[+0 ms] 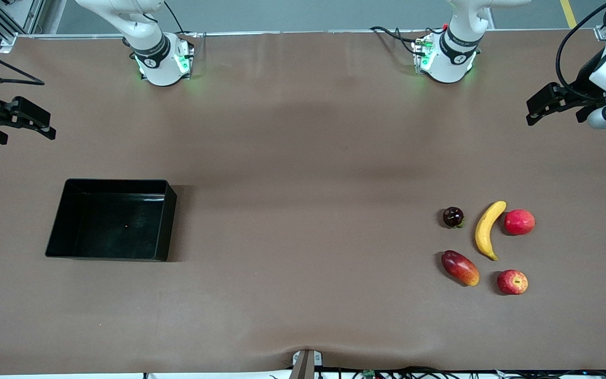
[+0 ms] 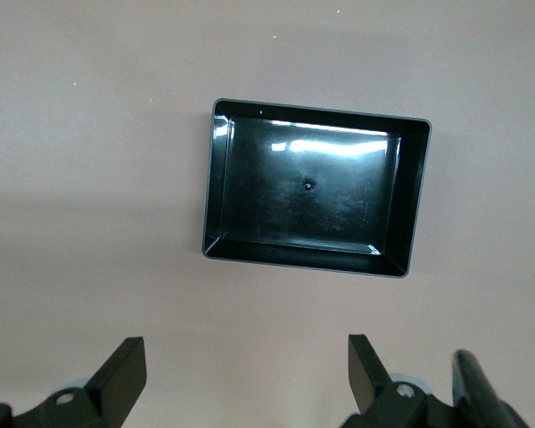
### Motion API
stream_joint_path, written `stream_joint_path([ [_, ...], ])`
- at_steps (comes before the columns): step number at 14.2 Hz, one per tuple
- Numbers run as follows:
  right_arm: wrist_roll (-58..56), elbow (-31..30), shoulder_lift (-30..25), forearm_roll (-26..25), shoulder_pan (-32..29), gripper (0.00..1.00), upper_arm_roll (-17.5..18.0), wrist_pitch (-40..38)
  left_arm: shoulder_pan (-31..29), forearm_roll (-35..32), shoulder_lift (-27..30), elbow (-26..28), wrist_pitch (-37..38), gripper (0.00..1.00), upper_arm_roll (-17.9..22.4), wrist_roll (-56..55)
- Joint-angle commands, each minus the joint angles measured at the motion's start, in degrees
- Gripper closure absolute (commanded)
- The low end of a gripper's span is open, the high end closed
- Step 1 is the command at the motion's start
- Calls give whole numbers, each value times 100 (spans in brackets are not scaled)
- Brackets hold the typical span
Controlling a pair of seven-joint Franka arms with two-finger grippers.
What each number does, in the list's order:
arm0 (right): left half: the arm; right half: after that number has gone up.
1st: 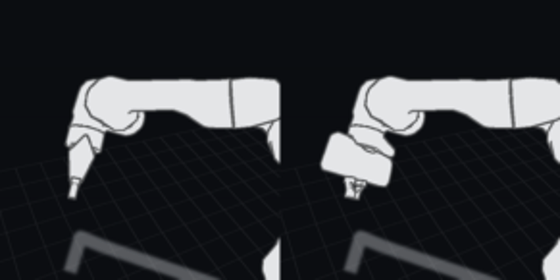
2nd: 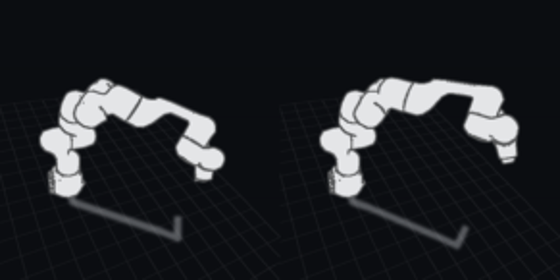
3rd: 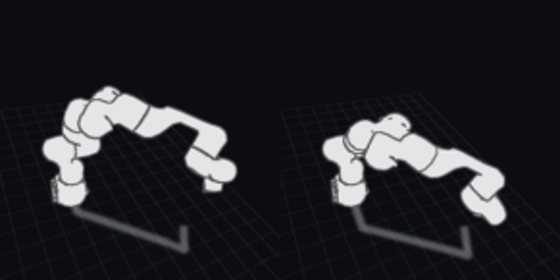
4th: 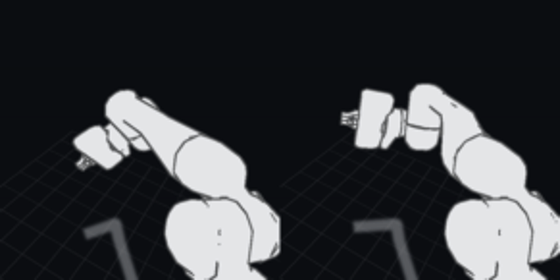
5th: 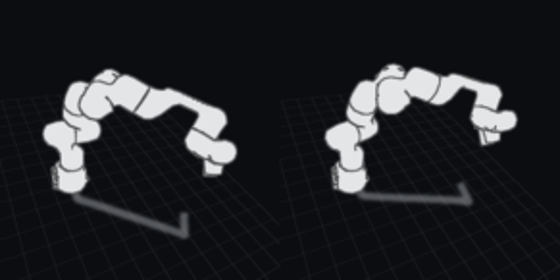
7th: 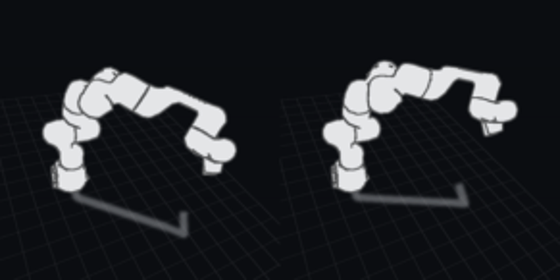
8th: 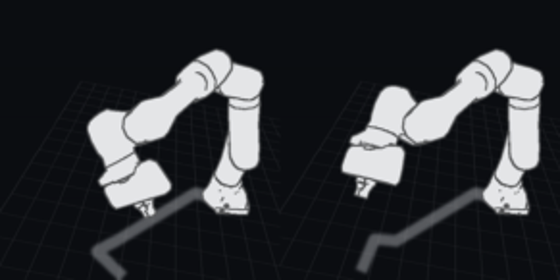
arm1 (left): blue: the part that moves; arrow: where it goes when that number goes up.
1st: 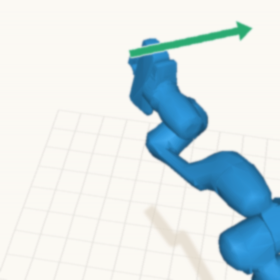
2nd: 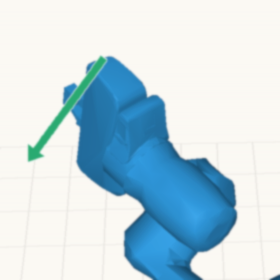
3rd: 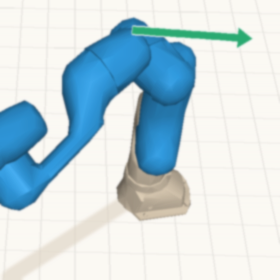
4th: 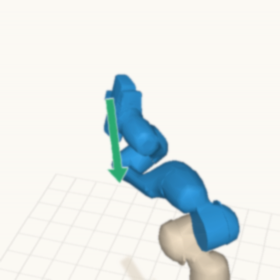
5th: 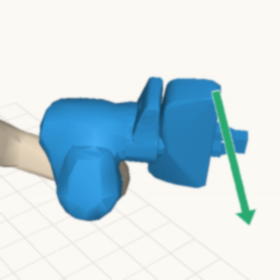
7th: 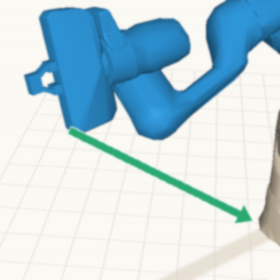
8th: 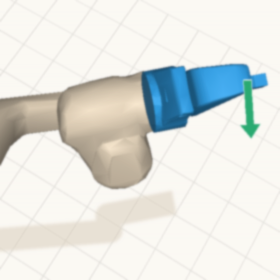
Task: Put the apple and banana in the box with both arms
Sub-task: 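Move the left gripper over the fruits while the right gripper reaches the box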
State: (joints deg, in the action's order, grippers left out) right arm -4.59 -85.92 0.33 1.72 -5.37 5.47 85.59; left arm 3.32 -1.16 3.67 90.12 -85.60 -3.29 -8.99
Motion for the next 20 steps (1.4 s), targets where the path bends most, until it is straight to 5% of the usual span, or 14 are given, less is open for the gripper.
stream_joint_path([
  [1, 81, 31, -16, -14, -79, 0, 50, 1, 29, 28, -24, -117, 70, 0, 39, 28],
  [8, 55, 40, 186, -399, -105, 0, 50, 429, -33, -218, -383, -521, 70, 0, 57, 64],
  [12, 20, 49, 915, -734, -384, 0, 42, 590, -286, -218, -875, -539, -79, 0, 48, 125],
  [20, 2, 31, 2312, -787, -825, 0, 33, 1660, -499, -367, -2263, -495, -1940, 0, 57, 231],
])
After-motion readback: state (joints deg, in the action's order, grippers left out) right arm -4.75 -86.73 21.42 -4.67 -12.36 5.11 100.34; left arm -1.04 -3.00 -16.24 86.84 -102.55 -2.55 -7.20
